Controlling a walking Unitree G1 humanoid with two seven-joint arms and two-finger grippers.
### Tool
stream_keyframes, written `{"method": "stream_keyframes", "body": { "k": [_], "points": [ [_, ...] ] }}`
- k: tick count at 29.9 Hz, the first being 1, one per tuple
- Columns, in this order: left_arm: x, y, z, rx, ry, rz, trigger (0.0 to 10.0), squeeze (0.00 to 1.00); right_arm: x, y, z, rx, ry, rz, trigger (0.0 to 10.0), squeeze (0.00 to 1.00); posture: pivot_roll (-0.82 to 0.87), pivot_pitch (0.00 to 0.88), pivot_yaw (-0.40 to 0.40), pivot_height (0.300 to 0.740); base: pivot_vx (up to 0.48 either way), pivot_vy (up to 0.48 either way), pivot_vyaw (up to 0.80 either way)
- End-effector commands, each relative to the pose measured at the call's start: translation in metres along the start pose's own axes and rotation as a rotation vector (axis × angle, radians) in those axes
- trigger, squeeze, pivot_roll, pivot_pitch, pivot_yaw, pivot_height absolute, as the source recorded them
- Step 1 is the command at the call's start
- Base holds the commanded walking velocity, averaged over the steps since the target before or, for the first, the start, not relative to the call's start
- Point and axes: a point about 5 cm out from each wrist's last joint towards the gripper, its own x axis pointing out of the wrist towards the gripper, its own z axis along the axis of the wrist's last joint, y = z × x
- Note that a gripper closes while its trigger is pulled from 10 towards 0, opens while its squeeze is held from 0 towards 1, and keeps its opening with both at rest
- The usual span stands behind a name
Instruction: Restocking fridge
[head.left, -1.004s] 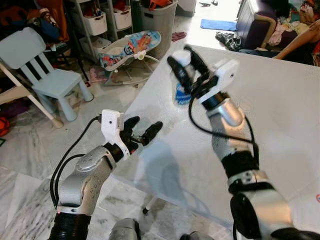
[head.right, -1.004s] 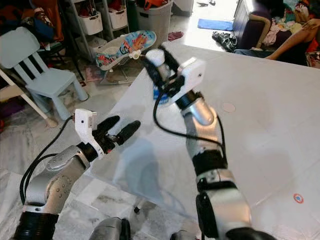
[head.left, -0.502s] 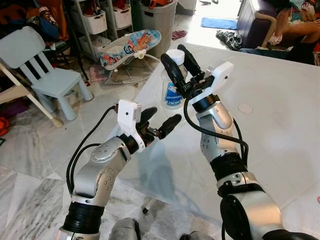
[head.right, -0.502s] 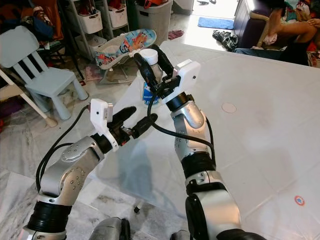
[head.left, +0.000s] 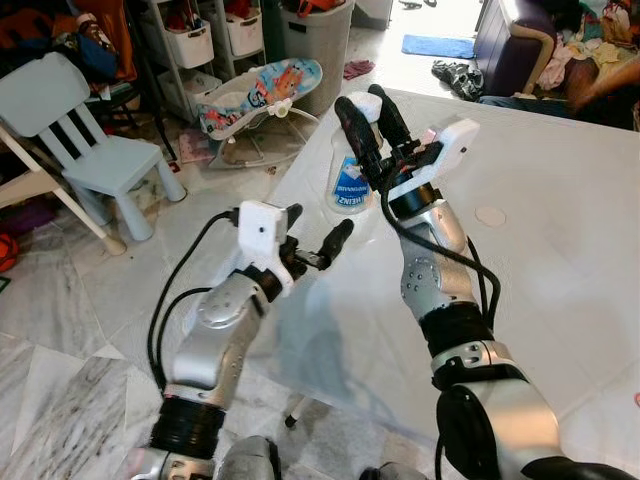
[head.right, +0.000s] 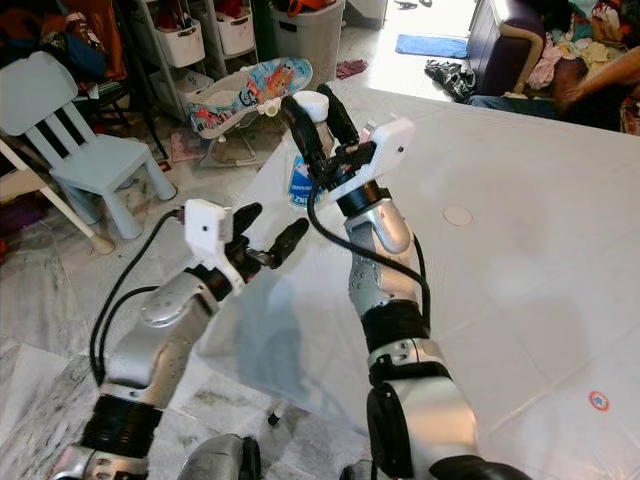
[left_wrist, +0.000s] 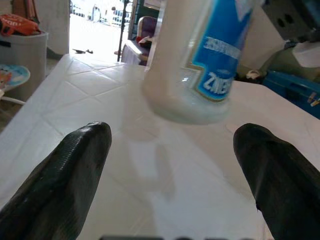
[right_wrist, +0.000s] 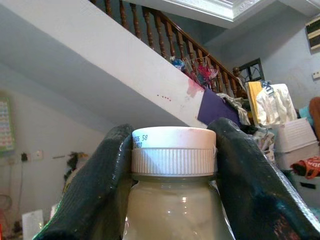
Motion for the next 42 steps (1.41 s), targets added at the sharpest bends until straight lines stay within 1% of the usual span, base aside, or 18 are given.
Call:
{"method": "stream_keyframes", "body": {
  "k": [1, 3, 7, 9, 11, 14, 20, 21, 25, 27, 31, 32, 33, 34, 35, 36, 37, 42],
  "points": [
    [0.006, -0.004, 0.002, 0.007, -0.005, -0.017, 10.0, 0.0, 0.013, 0.006, 0.012, 0.013, -0.06, 0.042, 10.0, 0.0, 0.04, 0.0, 0.011, 0.74, 0.0, 0.0, 0.0],
    [0.009, -0.008, 0.002, 0.003, -0.01, -0.037, 10.0, 0.0, 0.014, 0.008, 0.011, 0.033, -0.06, 0.041, 10.0, 0.0, 0.04, 0.0, 0.01, 0.74, 0.0, 0.0, 0.0],
    [0.014, -0.01, 0.001, 0.011, -0.018, -0.035, 10.0, 0.0, 0.015, 0.009, 0.01, 0.088, -0.061, 0.032, 10.0, 0.0, 0.04, 0.0, 0.01, 0.74, 0.0, 0.0, 0.0],
    [0.017, -0.008, 0.0, 0.017, -0.023, -0.014, 10.0, 0.0, 0.015, 0.014, 0.007, 0.173, -0.053, 0.041, 10.0, 0.0, 0.04, 0.0, 0.009, 0.74, 0.0, 0.0, 0.0],
    [0.017, -0.007, -0.001, 0.021, -0.023, -0.003, 10.0, 0.0, 0.014, 0.016, 0.006, 0.199, -0.049, 0.049, 10.0, 0.0, 0.03, 0.0, 0.008, 0.74, 0.0, 0.0, 0.0],
    [0.019, 0.0, -0.002, 0.037, -0.032, 0.065, 10.0, 0.0, 0.013, 0.026, 0.003, 0.317, -0.022, 0.089, 10.0, 0.0, 0.03, 0.0, 0.006, 0.74, 0.0, 0.0, 0.0],
    [0.021, 0.009, 0.0, 0.068, -0.044, 0.132, 10.0, 0.0, 0.008, 0.033, 0.001, 0.351, 0.018, 0.147, 10.0, 0.0, 0.02, 0.0, 0.004, 0.74, 0.0, 0.0, 0.0],
    [0.021, 0.014, 0.001, 0.083, -0.049, 0.166, 10.0, 0.0, 0.005, 0.035, 0.001, 0.353, 0.04, 0.165, 10.0, 0.0, 0.02, 0.0, 0.003, 0.74, 0.0, 0.0, 0.0],
    [0.019, 0.023, 0.002, 0.103, -0.06, 0.217, 10.0, 0.0, -0.001, 0.036, 0.0, 0.337, 0.081, 0.188, 10.0, 0.0, 0.02, 0.0, 0.001, 0.74, 0.0, 0.0, 0.0],
    [0.018, 0.03, 0.004, 0.119, -0.065, 0.248, 10.0, 0.0, -0.005, 0.034, -0.001, 0.309, 0.105, 0.194, 10.0, 0.0, 0.02, 0.0, 0.0, 0.74, 0.0, 0.0, 0.0],
    [0.017, 0.036, 0.004, 0.132, -0.065, 0.272, 10.0, 0.0, -0.008, 0.035, 0.0, 0.286, 0.126, 0.208, 10.0, 0.0, 0.02, 0.0, 0.0, 0.74, 0.0, 0.0, 0.0],
    [0.016, 0.037, 0.004, 0.132, -0.065, 0.277, 10.0, 0.0, -0.008, 0.033, 0.001, 0.237, 0.124, 0.201, 10.0, 0.0, 0.02, 0.0, -0.003, 0.74, 0.0, 0.0, 0.0],
    [0.016, 0.037, 0.004, 0.132, -0.063, 0.277, 10.0, 0.0, -0.009, 0.032, 0.002, 0.207, 0.124, 0.194, 10.0, 0.0, 0.02, 0.0, -0.003, 0.74, 0.0, 0.0, 0.0],
    [0.016, 0.037, 0.004, 0.132, -0.063, 0.277, 10.0, 0.0, -0.009, 0.032, 0.002, 0.207, 0.124, 0.194, 10.0, 0.0, 0.02, 0.0, -0.003, 0.74, 0.0, 0.0, 0.0],
    [0.015, 0.036, 0.003, 0.124, -0.058, 0.266, 10.0, 0.0, -0.008, 0.027, 0.004, 0.115, 0.113, 0.178, 10.0, 0.0, 0.02, 0.0, -0.005, 0.74, 0.0, 0.0, 0.0],
    [0.015, 0.034, 0.002, 0.116, -0.052, 0.246, 10.0, 0.0, -0.008, 0.025, 0.005, 0.075, 0.111, 0.174, 10.0, 0.0, 0.02, 0.0, -0.005, 0.74, 0.0, 0.0, 0.0],
    [0.014, 0.028, -0.001, 0.101, -0.041, 0.184, 10.0, 0.0, -0.007, 0.023, 0.006, 0.03, 0.108, 0.17, 10.0, 0.0, 0.02, 0.0, -0.007, 0.74, 0.0, 0.0, 0.0],
    [0.009, 0.018, -0.006, 0.118, -0.02, 0.107, 10.0, 0.0, -0.005, 0.019, 0.008, -0.036, 0.103, 0.155, 10.0, 0.0, 0.03, 0.0, -0.008, 0.74, 0.0, 0.0, 0.0]
  ]
}}
